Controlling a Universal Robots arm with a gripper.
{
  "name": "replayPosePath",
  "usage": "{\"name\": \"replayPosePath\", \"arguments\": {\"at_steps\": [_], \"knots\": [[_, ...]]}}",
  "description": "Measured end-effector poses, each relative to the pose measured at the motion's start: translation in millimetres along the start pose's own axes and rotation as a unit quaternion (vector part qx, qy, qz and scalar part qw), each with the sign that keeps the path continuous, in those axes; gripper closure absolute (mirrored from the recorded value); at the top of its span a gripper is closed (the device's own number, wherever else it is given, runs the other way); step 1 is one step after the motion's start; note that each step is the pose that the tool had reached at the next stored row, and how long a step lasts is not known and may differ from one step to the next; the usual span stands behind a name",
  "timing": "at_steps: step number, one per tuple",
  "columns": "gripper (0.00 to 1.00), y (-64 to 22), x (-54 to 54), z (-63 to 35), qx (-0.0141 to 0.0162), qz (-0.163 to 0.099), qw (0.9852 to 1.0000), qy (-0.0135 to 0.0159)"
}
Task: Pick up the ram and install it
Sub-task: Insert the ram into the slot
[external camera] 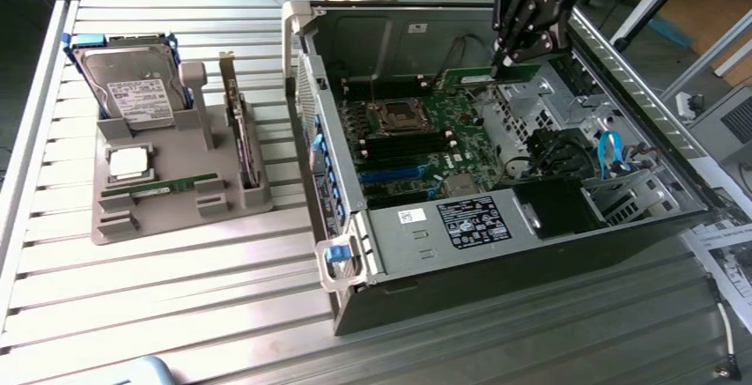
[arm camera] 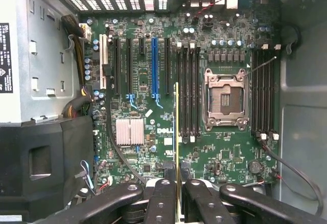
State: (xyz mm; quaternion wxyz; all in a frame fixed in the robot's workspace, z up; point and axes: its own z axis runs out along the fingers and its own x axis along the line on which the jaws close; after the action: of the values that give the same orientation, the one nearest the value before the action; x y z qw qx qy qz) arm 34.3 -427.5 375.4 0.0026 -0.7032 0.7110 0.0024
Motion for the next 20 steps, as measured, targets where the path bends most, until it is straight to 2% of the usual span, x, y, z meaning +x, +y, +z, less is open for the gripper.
{"name": "replayPosePath", "arguments": {"at_steps": [20], "knots": [[0.86, 2.2, 0.1, 8.5, 0.0000, 0.000, 1.0000, 0.0011]]}}
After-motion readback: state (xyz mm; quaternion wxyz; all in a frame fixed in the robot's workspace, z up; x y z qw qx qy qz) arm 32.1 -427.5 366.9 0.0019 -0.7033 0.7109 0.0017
